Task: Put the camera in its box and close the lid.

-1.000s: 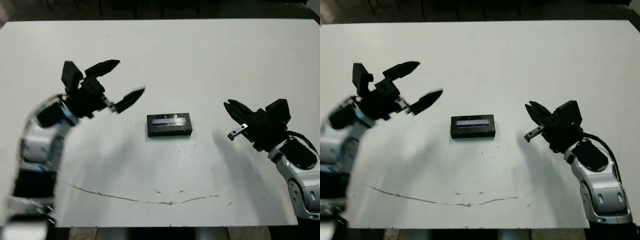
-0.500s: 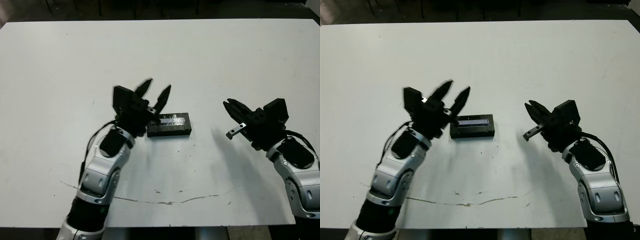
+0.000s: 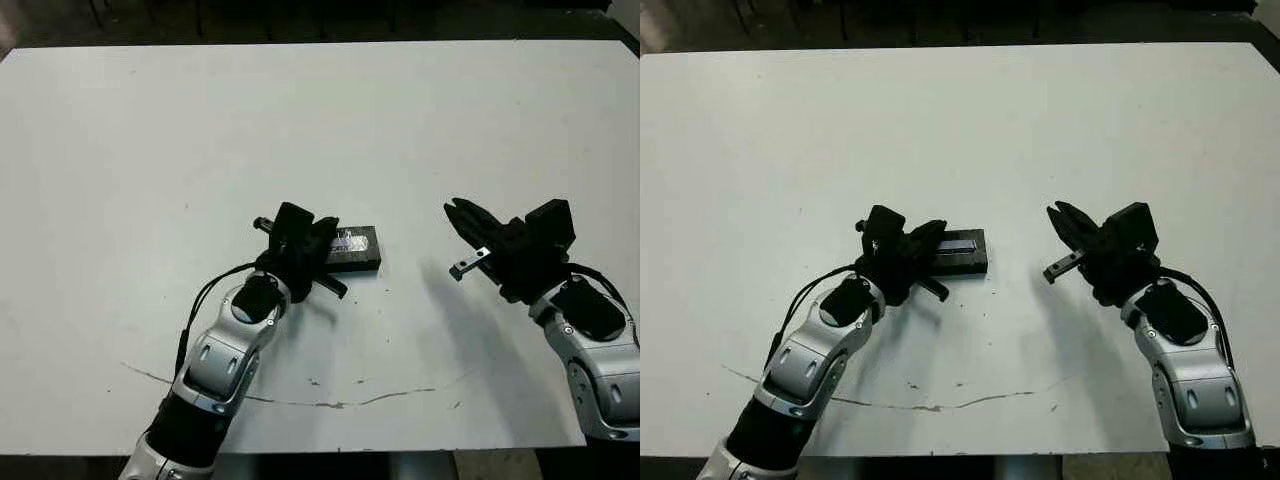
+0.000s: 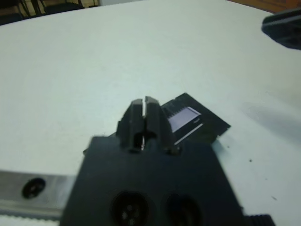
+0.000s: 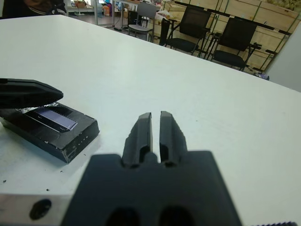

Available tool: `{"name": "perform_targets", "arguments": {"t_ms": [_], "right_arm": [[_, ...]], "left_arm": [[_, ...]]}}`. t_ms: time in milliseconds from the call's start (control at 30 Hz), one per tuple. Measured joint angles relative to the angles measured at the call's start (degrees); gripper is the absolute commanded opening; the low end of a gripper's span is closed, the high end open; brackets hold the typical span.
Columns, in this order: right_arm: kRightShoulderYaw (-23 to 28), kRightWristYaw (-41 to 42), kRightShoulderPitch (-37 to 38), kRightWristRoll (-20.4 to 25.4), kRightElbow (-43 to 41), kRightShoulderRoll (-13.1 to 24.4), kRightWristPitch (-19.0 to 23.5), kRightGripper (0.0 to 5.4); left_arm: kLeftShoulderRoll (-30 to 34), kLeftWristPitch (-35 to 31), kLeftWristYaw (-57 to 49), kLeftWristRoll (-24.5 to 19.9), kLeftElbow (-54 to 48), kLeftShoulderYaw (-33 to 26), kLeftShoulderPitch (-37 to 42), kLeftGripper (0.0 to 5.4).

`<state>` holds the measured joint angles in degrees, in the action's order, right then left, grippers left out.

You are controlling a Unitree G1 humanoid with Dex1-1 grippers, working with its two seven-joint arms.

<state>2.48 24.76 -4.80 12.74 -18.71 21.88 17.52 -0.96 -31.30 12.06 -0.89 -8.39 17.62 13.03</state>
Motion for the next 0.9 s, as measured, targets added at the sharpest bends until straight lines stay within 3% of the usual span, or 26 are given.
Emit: {"name": "perform_targets", "arguments": {"t_ms": [233,333,500,900], "right_arm": [[-0.17,-0.29,0.02,-0.01,-0.07,-0.06,0.02,0.0],[-0.28,-0.49,-0.01,-0.06,-0.08,-0.12,0.0,0.0],[-0.29,-0.52,-0.19,-0.04,0.22,-0.31,-0.35,0.0],[0.11,-4.81,-2.87,-1.22,4.33,-4.42,-4.97,0.0]], "left_arm": [[3.59,0.35,3.39,-0.34,-2.23,0.45,-1.78,0.04],[4.12,2.28,4.38,-2.5,-4.66,-1.58,-5.01,0.04],[4.92,11.7,4.07,-5.3,-6.03,-8.52,-9.31,0.04],[11.8,36.88,-2.6,-4.18,0.72,-27.06,-4.07,0.04]]}}
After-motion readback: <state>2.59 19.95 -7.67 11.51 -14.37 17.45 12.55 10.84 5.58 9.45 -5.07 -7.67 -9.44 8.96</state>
